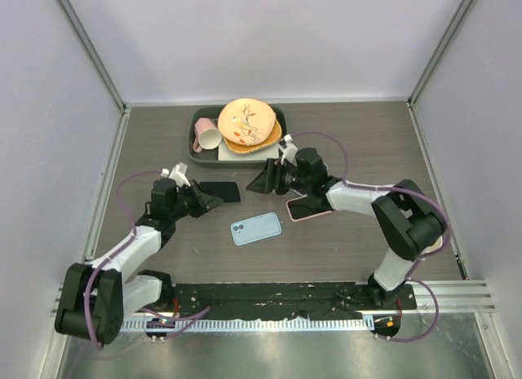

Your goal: Put the phone into the phone case

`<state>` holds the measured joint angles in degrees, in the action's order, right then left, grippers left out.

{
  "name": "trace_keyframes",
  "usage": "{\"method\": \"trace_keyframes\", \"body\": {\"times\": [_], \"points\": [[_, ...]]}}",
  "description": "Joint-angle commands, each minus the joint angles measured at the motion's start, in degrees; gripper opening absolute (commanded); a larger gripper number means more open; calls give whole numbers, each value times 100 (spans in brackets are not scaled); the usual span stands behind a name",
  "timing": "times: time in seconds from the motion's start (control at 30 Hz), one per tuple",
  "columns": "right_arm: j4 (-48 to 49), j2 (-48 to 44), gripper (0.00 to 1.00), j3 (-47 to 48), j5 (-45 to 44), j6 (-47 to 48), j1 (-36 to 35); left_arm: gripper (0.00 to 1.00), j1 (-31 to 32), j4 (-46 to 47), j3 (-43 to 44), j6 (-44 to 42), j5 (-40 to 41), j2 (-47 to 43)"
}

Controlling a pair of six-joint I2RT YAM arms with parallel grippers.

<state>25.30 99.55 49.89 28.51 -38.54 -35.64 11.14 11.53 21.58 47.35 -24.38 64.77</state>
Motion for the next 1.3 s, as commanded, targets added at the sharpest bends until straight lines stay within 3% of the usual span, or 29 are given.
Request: {"method": "trace_keyframes", "body": {"times": [0.0, 0.2, 0.53, 0.9, 1.03, 1.13, 1.17, 1.27], "points": [[572, -611, 72, -312, 549, -196, 408, 0, 3, 629, 329, 28, -575, -667], [967, -876, 68, -427, 1077, -539, 628, 0, 55, 1483, 320, 529, -1314, -1186], [3761, -191, 51, -621, 1807, -2394, 593, 0, 495, 1826, 627, 679, -1447, -782], [4264, 3, 42, -568, 2062, -2649, 426, 0, 600, 2143, 575, 784, -1412, -659], [4360, 3, 33, -603, 2123, -2685, 417, 0, 609, 2213, 549, 837, -1367, -633], [4474, 30, 15, -568, 2220, -2755, 409, 0, 627, 2301, 514, 872, -1385, -571], [4492, 47, 4, -551, 2264, -2798, 409, 1, 635, 2319, 514, 855, -1403, -536], [4510, 21, 1, -498, 2281, -2808, 409, 6, 644, 2258, 522, 828, -1394, -536]]}}
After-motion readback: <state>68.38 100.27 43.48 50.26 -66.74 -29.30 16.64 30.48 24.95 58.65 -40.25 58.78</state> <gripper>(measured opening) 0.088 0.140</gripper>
